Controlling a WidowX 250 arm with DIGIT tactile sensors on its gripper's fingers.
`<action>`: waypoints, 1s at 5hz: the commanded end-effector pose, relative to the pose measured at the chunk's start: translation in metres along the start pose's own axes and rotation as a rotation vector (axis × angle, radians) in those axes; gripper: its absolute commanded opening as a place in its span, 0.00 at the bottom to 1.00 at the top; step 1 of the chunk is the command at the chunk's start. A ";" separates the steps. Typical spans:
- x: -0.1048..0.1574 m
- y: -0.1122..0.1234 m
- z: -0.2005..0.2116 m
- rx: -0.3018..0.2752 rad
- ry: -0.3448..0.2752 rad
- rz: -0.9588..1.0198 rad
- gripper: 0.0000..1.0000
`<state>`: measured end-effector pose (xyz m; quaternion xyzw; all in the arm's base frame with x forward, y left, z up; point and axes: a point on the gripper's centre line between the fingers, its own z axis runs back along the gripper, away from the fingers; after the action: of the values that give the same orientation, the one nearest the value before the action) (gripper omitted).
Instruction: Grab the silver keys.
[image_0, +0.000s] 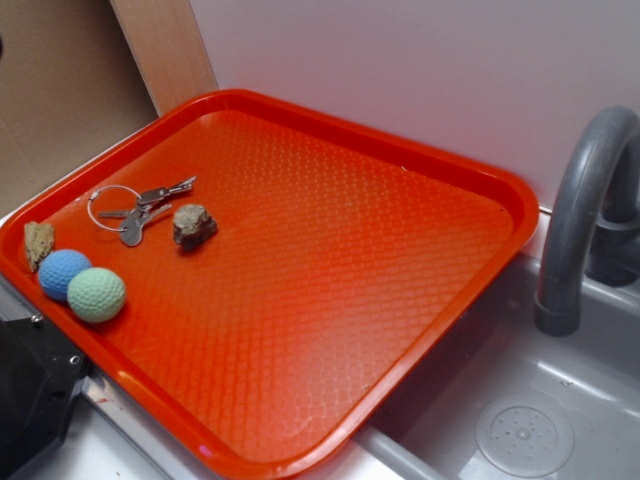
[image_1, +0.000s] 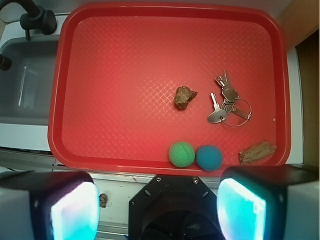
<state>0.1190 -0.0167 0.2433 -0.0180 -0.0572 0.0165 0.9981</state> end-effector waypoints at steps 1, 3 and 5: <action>0.000 0.000 0.000 0.000 0.000 0.000 1.00; 0.029 0.077 -0.066 0.063 0.054 0.294 1.00; 0.034 0.115 -0.098 0.025 -0.046 0.449 1.00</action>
<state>0.1635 0.0853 0.1406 -0.0252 -0.0628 0.2221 0.9727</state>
